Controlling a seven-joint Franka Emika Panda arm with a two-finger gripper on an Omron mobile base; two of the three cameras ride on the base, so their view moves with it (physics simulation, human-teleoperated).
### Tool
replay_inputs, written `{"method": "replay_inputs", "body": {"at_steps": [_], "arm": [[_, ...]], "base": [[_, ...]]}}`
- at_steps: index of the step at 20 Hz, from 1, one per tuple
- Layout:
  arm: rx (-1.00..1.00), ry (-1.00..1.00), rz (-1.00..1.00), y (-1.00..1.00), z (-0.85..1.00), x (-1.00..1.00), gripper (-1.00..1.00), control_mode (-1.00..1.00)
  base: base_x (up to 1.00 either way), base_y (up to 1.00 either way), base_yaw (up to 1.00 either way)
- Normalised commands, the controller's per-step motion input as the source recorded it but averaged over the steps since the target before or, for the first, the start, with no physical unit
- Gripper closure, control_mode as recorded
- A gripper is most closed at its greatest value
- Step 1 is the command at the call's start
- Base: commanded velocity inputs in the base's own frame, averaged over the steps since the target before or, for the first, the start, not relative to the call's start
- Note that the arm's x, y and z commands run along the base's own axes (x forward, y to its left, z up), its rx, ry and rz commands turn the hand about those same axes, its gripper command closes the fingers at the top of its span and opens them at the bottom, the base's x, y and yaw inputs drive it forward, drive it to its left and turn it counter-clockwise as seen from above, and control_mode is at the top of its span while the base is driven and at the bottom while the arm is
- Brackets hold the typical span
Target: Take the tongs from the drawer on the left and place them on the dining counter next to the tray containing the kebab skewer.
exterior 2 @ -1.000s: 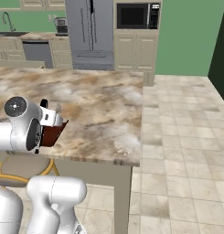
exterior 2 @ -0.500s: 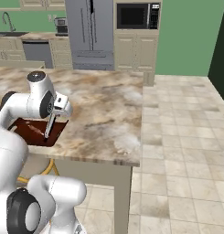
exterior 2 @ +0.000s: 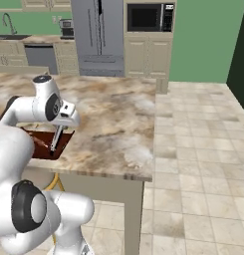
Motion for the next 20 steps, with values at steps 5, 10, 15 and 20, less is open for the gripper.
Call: {"method": "replay_inputs", "body": {"at_steps": [5,10,15,20], "arm": [[0.0,0.12,0.0,0.0,-0.37,0.26,1.0,-1.0],[0.0,0.09,0.0,0.0,-0.28,0.33,1.0,-1.0],[0.0,0.0,0.0,0.0,-0.2,0.35,1.0,-1.0],[0.0,0.04,0.0,0.0,-0.43,0.23,1.0,-1.0]], "base": [[0.0,0.0,0.0],[0.0,0.0,0.0],[0.0,0.0,0.0],[0.0,0.0,0.0]]}}
